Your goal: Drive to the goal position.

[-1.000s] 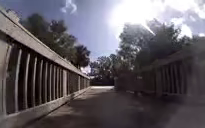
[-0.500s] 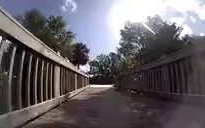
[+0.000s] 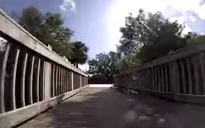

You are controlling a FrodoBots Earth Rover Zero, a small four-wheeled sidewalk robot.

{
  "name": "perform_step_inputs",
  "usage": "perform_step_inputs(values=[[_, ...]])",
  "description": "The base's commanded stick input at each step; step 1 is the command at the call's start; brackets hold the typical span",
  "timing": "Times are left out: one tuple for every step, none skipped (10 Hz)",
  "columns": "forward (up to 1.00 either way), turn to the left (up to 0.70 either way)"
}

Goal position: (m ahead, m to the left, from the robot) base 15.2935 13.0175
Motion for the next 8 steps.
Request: perform_step_inputs(values=[[0.7,0.0],[0.7,0.0],[0.7,0.0],[0.7,0.0],[0.7,0.0],[0.7,0.0],[0.7,0.0],[0.7,0.0]])
